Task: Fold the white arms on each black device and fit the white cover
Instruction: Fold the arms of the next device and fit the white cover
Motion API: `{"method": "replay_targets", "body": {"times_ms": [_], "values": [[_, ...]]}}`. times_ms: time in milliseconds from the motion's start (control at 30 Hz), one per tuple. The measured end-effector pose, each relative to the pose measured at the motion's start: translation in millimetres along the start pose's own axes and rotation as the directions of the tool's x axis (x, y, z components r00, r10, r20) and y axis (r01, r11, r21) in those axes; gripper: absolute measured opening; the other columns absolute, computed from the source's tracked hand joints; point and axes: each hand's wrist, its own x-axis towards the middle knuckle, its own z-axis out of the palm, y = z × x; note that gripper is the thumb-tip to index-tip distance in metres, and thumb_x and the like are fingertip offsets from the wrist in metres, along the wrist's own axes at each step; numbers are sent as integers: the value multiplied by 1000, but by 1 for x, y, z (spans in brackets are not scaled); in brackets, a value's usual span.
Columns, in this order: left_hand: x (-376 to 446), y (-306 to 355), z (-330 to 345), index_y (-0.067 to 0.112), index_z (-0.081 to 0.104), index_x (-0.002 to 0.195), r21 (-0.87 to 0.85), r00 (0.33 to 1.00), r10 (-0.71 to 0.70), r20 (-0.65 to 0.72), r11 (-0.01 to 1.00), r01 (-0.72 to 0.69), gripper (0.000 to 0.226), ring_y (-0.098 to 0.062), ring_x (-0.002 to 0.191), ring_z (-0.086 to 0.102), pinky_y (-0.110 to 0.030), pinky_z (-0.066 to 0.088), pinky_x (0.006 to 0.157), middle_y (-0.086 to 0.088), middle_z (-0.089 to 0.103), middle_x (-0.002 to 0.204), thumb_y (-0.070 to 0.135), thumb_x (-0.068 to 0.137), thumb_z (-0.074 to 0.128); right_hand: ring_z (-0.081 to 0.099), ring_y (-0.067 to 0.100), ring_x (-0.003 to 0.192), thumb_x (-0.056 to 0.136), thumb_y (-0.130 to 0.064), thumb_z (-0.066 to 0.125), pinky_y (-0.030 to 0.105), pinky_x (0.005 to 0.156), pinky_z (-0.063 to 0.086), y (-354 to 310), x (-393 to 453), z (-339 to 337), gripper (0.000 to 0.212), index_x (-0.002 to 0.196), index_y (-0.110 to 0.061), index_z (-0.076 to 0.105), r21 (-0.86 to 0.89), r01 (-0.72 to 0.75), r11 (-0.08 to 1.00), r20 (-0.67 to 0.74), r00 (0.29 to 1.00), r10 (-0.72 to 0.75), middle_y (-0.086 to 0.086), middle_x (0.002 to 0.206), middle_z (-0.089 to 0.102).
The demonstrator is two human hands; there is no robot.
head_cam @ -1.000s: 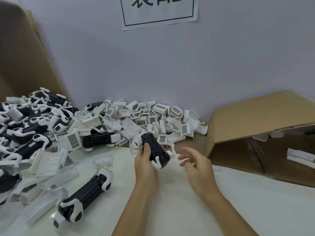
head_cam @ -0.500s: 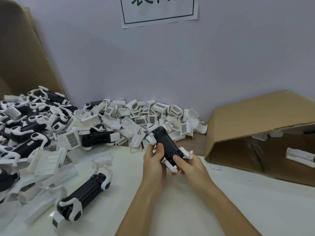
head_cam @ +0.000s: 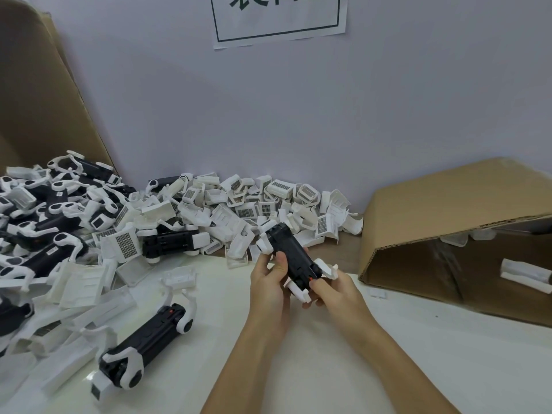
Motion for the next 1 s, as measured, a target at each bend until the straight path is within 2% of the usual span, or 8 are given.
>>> {"method": "replay_targets", "body": {"times_ms": [100,300,367,500,600,700,867,1000], "values": [[0,1,0,10,61,114,19,1000,5,13,1000,-6,21,-32,79,68,-38,47,56,-15,72,99,21,103,47,60,1,61,97,-2,46,11,57,45,2,0,-1,19,102,-10,64,-21,19,1000,-10,1000,-19,-12,65,66],[3,-1,-2,8,62,115,38,1000,18,2,999,-18,21,-28,87,72,-45,58,74,-14,73,99,18,102,48,58,5,64,100,-9,50,24,66,44,2,1,-1,13,96,-7,62,12,-3,1000,-18,1000,3,-11,66,62],[4,-1,-3,10,63,115,34,1000,12,6,999,-12,20,-28,88,73,-44,60,72,-13,73,98,18,102,49,57,7,67,99,-13,52,24,66,45,2,1,-1,13,97,-6,63,7,-3,1000,-24,1000,4,-7,71,62],[5,-3,-4,11,63,116,47,1000,16,7,999,-16,21,-30,91,72,-54,55,85,-15,73,103,18,101,49,54,9,67,98,-8,51,27,68,43,3,2,-2,15,89,-11,63,27,-22,999,-14,1000,23,-8,67,60],[5,-3,-4,12,63,118,24,1000,6,-12,1000,-5,22,-29,91,73,-45,58,72,-15,72,105,18,102,49,55,6,63,97,-6,50,28,68,42,2,1,-1,18,87,-14,63,72,-28,997,-18,999,29,-12,64,61],[6,-3,-5,12,63,116,3,1000,-16,-23,1000,16,21,-29,86,73,-39,56,59,-17,71,105,20,102,49,58,3,60,87,-20,53,25,66,42,0,0,0,13,92,-13,64,82,1,997,13,1000,-2,-12,64,65],[5,-4,-6,16,65,113,20,1000,-10,-11,1000,10,20,-29,85,73,-44,56,66,-15,71,102,22,100,51,58,2,63,76,-29,48,22,66,44,2,1,0,32,96,-10,63,48,14,999,12,1000,-15,-13,65,64],[5,-4,-5,15,65,113,-5,1000,-27,-10,1000,27,20,-31,85,73,-41,55,59,-16,70,103,21,101,50,59,2,62,94,-14,50,15,61,45,7,2,-2,16,102,-9,63,10,36,999,17,999,-36,-13,66,65]]}}
